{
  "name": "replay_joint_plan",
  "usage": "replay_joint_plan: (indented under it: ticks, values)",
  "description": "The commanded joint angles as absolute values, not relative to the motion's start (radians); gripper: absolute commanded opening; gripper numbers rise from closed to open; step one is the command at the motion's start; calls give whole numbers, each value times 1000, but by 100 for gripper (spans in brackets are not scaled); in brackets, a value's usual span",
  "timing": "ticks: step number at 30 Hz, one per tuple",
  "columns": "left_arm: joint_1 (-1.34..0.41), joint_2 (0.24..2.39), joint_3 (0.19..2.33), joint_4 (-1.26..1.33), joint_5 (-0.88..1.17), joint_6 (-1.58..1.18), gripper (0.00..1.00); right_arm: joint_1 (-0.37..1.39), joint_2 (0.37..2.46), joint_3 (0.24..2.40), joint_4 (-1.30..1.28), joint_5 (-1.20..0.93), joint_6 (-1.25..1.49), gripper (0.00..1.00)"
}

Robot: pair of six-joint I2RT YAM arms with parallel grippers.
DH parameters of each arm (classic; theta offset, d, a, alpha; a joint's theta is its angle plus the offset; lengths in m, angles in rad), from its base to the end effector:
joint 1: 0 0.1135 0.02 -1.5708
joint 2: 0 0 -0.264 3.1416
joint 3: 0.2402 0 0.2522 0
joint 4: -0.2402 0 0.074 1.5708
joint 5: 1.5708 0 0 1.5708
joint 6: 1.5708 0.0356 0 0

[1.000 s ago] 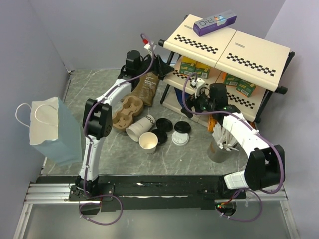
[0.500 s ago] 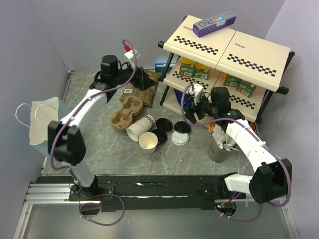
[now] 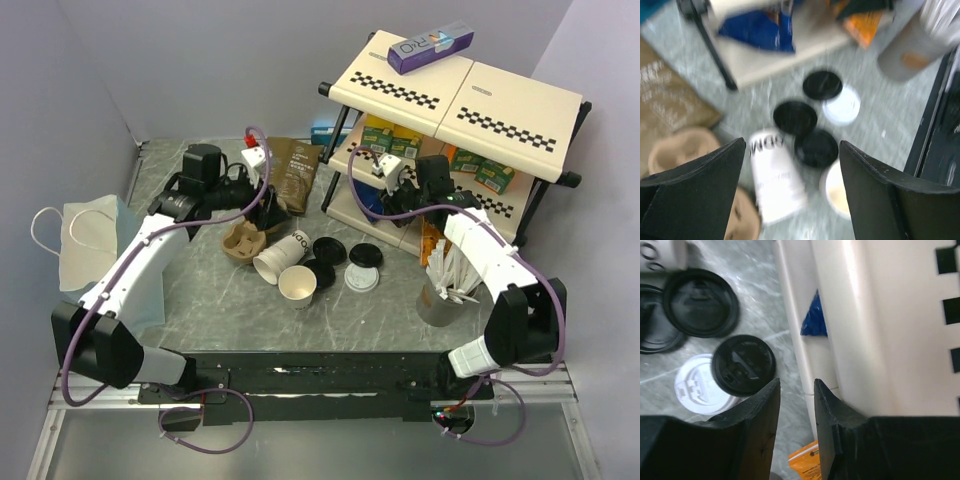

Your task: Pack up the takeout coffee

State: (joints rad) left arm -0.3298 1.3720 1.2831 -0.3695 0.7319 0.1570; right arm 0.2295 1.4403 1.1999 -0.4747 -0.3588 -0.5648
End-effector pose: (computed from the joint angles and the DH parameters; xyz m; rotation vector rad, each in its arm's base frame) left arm 0.2830 -0.1220 0.3658 0.9198 1.7785 -0.8481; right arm 0.3077 0.0847 0.3048 -1.0345 1.9888 0.2295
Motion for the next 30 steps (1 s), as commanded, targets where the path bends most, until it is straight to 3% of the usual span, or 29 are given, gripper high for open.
replay_joint_plan:
  ticks: [1, 15, 23, 30]
  values:
    - [-321, 1298, 1287, -598, 680, 413, 81, 170, 1492, 1304, -436, -261, -545, 40]
    - [-311, 1302, 1209, -947, 522, 966, 84, 149, 1528, 1356, -436, -334, -512, 45]
    - [-360, 1258, 1017, -656, 433, 1049, 85, 213, 1371, 1235, -443, -468, -515, 61]
    - [-422, 1269, 873, -356, 396, 1052, 84, 244, 1302, 1209, -498, -476, -502, 64]
